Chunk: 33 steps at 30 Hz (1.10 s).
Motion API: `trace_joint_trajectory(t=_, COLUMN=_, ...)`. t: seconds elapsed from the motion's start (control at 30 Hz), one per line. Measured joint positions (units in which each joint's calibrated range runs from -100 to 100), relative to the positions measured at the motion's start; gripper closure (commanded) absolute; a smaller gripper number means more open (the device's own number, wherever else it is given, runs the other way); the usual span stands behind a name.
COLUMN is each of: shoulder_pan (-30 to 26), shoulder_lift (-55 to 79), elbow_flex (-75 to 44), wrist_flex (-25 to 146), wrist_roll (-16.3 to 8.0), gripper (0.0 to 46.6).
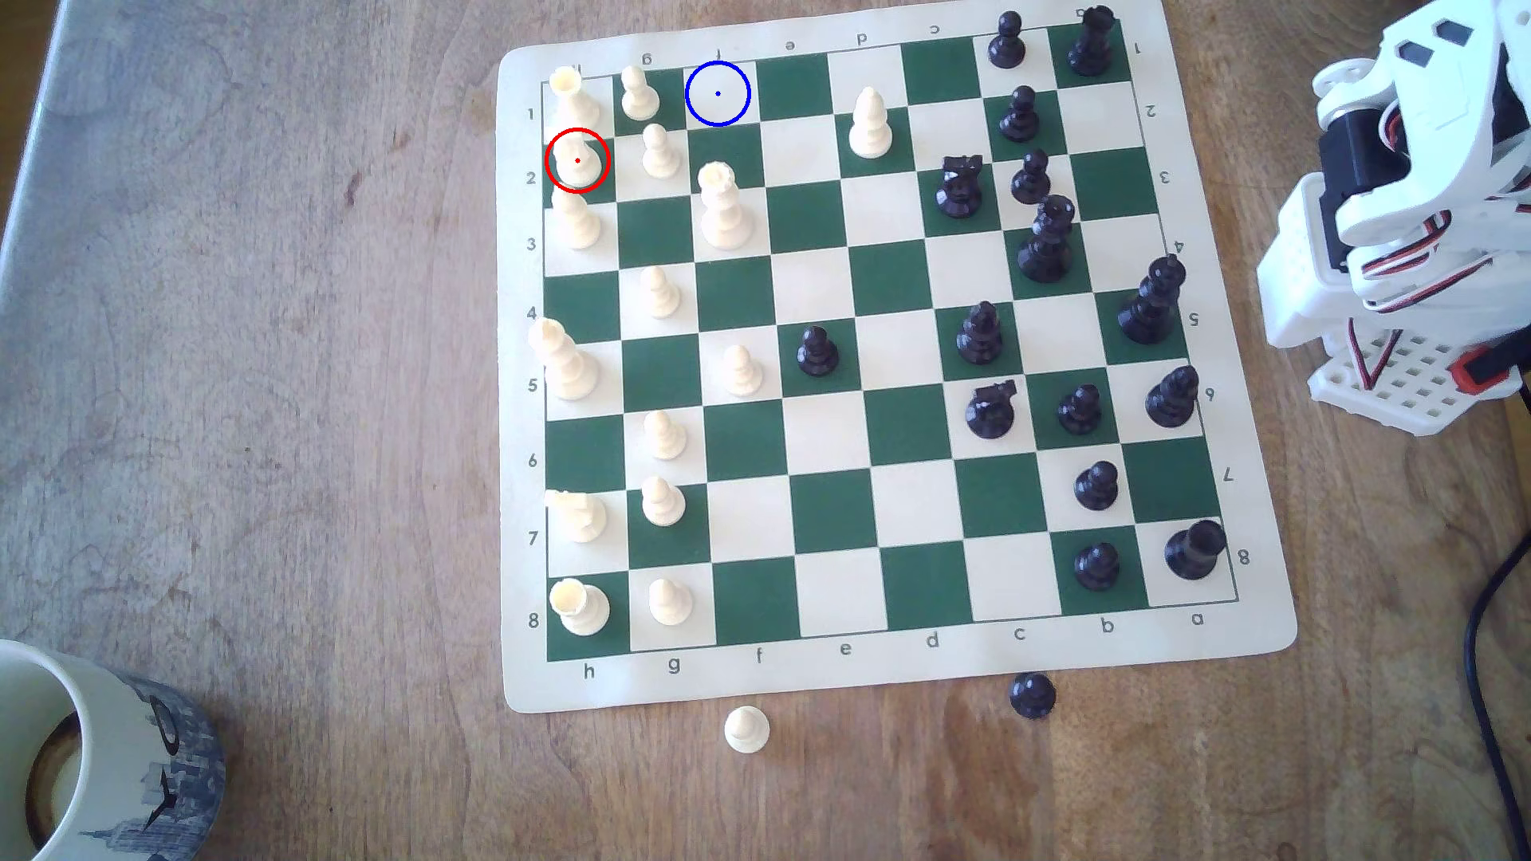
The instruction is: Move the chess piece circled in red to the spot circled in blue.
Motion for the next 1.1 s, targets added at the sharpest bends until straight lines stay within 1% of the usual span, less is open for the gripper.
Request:
trace_joint_trajectory(t=0.1, shoulder_pan=0.7, shoulder_lift=0.0, elbow_flex=0.0, wrist_flex=0.6, wrist_roll=0.0, gripper=46.4)
trace_joint_trajectory(t=0.37, shoulder_pan=1.5, shoulder_lift=0.0, elbow_flex=0.0, wrist_flex=19.9, wrist_roll=0.0, gripper=46.4)
trace_joint_trajectory(t=0.4, shoulder_pan=2.1, shoulder_lift=0.0, elbow_flex=0.0, wrist_flex=27.0, wrist_roll=0.0, gripper=46.4)
trace_joint_trajectory(t=0.5, shoulder_pan=3.6, shoulder_lift=0.0, elbow_flex=-0.7, wrist_flex=39.8, wrist_roll=0.0, gripper=46.4)
trace_joint_trajectory(t=0.57, shoulder_pan=5.7, shoulder_lift=0.0, elbow_flex=-1.5, wrist_flex=56.8, wrist_roll=0.0, gripper=46.4)
trace_joint_trajectory(t=0.7, shoulder_pan=9.9, shoulder_lift=1.3, elbow_flex=-6.6, wrist_flex=74.3, wrist_roll=0.0, gripper=46.4)
trace_joint_trajectory(t=0.73, shoulder_pan=11.2, shoulder_lift=2.4, elbow_flex=-8.0, wrist_flex=77.9, wrist_roll=0.0, gripper=46.2)
trace_joint_trajectory(t=0.77, shoulder_pan=11.8, shoulder_lift=3.9, elbow_flex=-9.5, wrist_flex=80.6, wrist_roll=0.0, gripper=44.3)
trace_joint_trajectory(t=0.8, shoulder_pan=12.1, shoulder_lift=5.9, elbow_flex=-10.9, wrist_flex=82.6, wrist_roll=-0.1, gripper=44.8)
trace_joint_trajectory(t=0.83, shoulder_pan=12.2, shoulder_lift=10.3, elbow_flex=-14.1, wrist_flex=85.1, wrist_roll=0.0, gripper=46.4)
trace_joint_trajectory(t=0.9, shoulder_pan=12.5, shoulder_lift=14.4, elbow_flex=-16.9, wrist_flex=87.8, wrist_roll=0.0, gripper=46.4)
trace_joint_trajectory(t=0.93, shoulder_pan=12.7, shoulder_lift=17.0, elbow_flex=-18.6, wrist_flex=89.0, wrist_roll=0.0, gripper=44.7)
trace_joint_trajectory(t=0.97, shoulder_pan=13.0, shoulder_lift=23.0, elbow_flex=-21.9, wrist_flex=90.0, wrist_roll=0.0, gripper=43.1)
trace_joint_trajectory(t=1.0, shoulder_pan=13.1, shoulder_lift=25.3, elbow_flex=-23.0, wrist_flex=90.2, wrist_roll=0.0, gripper=45.5)
trace_joint_trajectory(t=1.03, shoulder_pan=13.6, shoulder_lift=27.0, elbow_flex=-24.2, wrist_flex=90.4, wrist_roll=0.0, gripper=46.4)
trace_joint_trajectory(t=1.1, shoulder_pan=14.4, shoulder_lift=32.8, elbow_flex=-27.5, wrist_flex=91.6, wrist_roll=-0.1, gripper=46.4)
